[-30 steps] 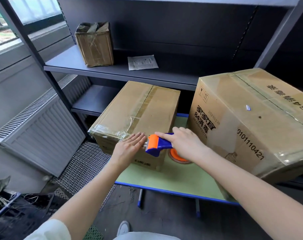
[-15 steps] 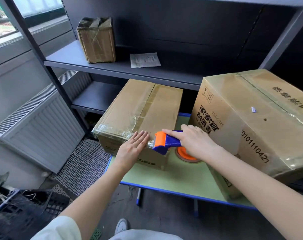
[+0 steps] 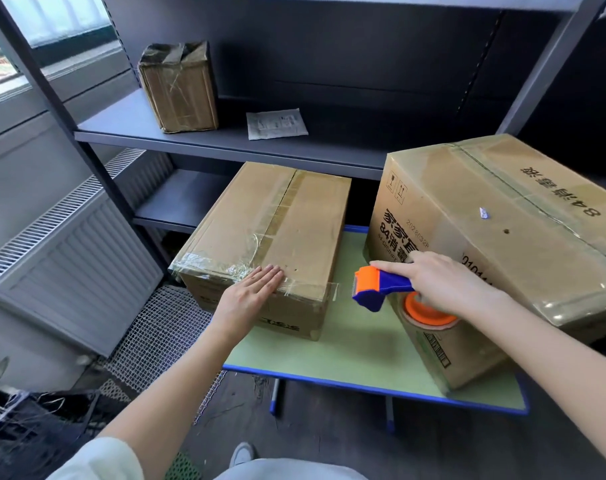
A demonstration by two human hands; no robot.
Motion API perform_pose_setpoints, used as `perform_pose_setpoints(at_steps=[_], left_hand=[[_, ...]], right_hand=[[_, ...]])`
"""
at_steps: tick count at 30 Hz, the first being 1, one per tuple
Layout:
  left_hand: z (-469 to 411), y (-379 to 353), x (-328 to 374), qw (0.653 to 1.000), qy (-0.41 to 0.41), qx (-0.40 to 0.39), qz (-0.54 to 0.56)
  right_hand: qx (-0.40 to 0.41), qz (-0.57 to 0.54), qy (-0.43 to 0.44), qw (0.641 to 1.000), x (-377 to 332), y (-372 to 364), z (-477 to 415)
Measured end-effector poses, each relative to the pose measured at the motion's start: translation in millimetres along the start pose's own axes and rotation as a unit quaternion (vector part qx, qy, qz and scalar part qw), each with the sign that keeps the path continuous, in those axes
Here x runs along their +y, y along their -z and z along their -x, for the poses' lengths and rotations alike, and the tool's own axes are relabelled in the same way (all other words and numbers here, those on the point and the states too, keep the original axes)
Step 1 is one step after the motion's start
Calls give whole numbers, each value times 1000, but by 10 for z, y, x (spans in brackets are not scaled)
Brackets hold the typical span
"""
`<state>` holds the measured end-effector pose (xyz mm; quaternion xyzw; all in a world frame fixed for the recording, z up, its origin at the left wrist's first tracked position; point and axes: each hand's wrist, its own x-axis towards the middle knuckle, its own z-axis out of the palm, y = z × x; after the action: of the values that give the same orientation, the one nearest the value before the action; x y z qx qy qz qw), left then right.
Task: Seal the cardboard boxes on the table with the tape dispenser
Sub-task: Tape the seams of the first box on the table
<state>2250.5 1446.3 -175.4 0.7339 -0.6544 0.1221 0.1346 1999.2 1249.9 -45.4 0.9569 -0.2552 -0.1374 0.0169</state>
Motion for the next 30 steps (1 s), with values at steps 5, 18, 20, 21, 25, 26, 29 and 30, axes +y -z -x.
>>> perform_pose_setpoints(at_steps=[5,18,20,21,25,26,29,30], left_hand=[[-25,27,93,1000,27,0,11],[-315,50,688,996,-32,-75,45],[-325,62,680,995,-31,-81,48],[-322,63,679,995,-32,-84,51],[-330,68,686,994,-32,-83,63],[-333,71,690,994,-32,-81,64],[-346,99,686,994,-34,-81,64],[-353,100,684,994,-36,-78,64]], right_hand=[[26,33,13,999,-187,-138,-15],[-3,109,28,994,-374,-296,-273],[-5,117,35,993,-431,-300,-356],[-7,119,37,992,-456,-304,-387],[-21,116,37,992,-496,-311,-459],[-24,118,38,992,-489,-316,-480],[-62,148,34,986,-474,-364,-517],[-95,171,36,980,-476,-432,-504]])
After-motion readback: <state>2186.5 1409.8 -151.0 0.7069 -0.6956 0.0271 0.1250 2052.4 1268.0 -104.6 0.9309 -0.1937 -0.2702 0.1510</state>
